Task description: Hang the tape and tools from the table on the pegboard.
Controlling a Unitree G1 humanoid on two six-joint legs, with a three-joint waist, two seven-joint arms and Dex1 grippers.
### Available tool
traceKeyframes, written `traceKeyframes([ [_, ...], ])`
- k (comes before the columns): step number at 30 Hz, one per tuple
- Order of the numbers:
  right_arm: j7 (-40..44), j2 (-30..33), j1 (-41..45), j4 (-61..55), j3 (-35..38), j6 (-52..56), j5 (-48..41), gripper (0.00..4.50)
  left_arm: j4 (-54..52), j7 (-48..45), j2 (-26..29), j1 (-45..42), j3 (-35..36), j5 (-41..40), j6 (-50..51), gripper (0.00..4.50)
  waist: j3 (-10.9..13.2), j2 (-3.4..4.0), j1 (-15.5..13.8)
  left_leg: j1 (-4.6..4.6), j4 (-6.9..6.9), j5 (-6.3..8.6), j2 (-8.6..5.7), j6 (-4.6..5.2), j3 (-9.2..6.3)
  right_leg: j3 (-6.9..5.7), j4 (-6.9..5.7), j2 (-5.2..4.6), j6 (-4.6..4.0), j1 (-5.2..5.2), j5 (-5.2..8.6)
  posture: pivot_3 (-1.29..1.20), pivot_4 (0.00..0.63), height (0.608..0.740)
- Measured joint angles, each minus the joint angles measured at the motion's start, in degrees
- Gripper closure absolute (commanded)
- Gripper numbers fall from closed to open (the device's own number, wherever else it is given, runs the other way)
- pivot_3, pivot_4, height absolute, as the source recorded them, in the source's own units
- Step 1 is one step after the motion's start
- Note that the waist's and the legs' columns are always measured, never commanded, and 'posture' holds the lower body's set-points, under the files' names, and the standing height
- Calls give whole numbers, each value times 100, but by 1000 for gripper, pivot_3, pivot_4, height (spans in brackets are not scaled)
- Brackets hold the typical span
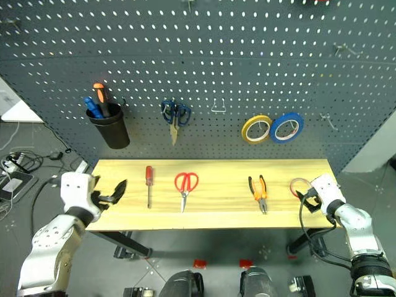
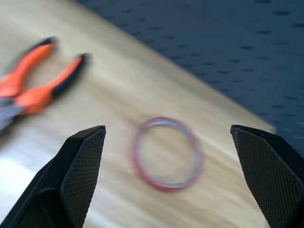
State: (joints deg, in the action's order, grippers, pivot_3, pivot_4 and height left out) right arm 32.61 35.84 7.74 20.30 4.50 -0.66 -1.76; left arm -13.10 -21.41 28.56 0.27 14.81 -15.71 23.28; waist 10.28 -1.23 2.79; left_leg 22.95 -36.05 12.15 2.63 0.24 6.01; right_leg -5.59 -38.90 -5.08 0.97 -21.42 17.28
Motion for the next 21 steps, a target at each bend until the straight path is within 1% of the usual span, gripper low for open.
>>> traceKeyframes([
  [2,45,-1,-78,-639,-41,613,-41,0,-101,-304,177,-348,-376,-6,223,512,172,2,4,-1,0,1,2,1,11,12,0,1,-1,-4,0,-211,309,740],
  [4,50,0,-32,-1140,-142,1300,-32,0,-165,-571,226,-665,-781,7,355,512,303,2,34,8,3,7,3,7,29,31,1,1,-27,-22,-16,-235,332,740],
  [6,-7,5,131,-1349,-302,2039,85,0,-171,-829,217,-1058,-1210,21,431,512,431,-23,51,22,3,9,4,6,37,32,2,0,-29,-39,-17,-248,348,740],
  [9,17,-9,518,-1309,-459,2644,91,0,-117,-1203,140,-1608,-1843,129,369,512,549,-24,74,72,-2,4,2,-3,45,34,2,0,-29,-87,-18,-255,353,740],
  [11,38,-22,1018,-959,-571,2820,95,0,64,-1590,63,-1968,-2253,150,247,512,628,-29,117,82,-4,1,1,-8,47,29,7,0,-25,-93,-16,-258,354,740],
  [13,77,-26,1435,-538,-624,2853,114,0,163,-1949,-6,-2177,-2490,127,139,512,688,-32,164,87,-3,2,0,-6,48,26,14,0,-18,-94,-11,-260,355,740],
  [14,90,-27,1609,-346,-649,2850,142,0,199,-2088,-23,-2259,-2572,86,141,512,713,-35,194,88,-2,3,0,-6,49,24,16,-1,-16,-94,-9,-257,354,740],
  [17,153,-79,2296,706,-838,2804,290,0,268,-2568,-115,-2476,-2677,-256,543,512,770,-38,227,91,-2,3,-2,-6,50,21,17,-3,-14,-95,-8,-252,351,740],
  [21,326,-170,2992,1954,-1089,2555,505,0,279,-2818,-177,-2585,-2844,-308,544,512,798,-37,248,89,-2,3,-1,-6,52,21,16,-3,-13,-95,-7,-234,344,740],
])
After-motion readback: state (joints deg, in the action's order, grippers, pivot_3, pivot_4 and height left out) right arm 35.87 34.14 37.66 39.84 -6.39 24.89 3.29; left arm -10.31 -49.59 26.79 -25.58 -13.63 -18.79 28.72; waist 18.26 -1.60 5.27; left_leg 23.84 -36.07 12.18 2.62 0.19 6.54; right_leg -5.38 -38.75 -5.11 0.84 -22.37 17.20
